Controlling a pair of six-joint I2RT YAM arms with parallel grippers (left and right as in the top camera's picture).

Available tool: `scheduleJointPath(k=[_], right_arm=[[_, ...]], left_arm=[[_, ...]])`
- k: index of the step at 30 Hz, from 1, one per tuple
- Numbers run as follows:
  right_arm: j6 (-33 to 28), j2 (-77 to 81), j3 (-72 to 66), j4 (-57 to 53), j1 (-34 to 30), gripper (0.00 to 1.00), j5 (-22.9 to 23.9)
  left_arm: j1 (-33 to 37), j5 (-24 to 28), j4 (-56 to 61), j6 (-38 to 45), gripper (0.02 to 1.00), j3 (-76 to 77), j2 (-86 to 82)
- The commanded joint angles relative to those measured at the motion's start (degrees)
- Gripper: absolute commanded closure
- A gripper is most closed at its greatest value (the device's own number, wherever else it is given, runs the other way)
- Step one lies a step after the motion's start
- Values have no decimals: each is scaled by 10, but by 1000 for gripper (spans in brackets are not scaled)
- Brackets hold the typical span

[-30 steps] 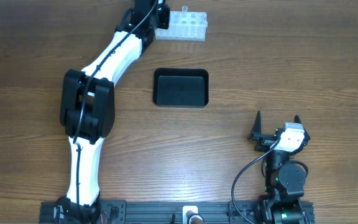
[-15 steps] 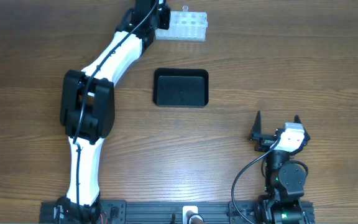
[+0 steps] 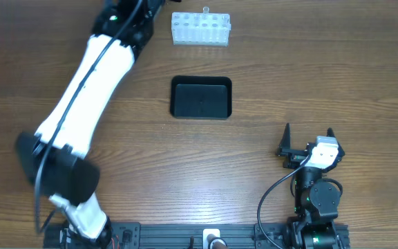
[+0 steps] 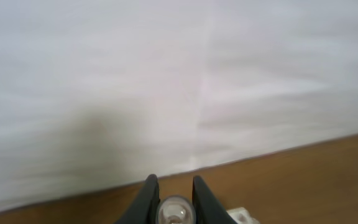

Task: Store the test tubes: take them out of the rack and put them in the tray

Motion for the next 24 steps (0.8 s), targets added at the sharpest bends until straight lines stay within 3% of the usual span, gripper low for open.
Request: scheduleJointPath(k=[1,6,13,24], right_arm=[[-2,-4,-4,0,3,9,-3],[-2,-4,-4,0,3,7,-3],[-2,-4,-4,0,3,7,-3],[-2,-4,-4,0,3,9,-3]], left_arm=[[-21,-9,-103,-41,908,3,-63],[-50,-35,-207,-130,910,-52,-101],[-70,-41,-222,-230,910,-202,-101],[-87,-76,-230,-230,906,-243,-45]])
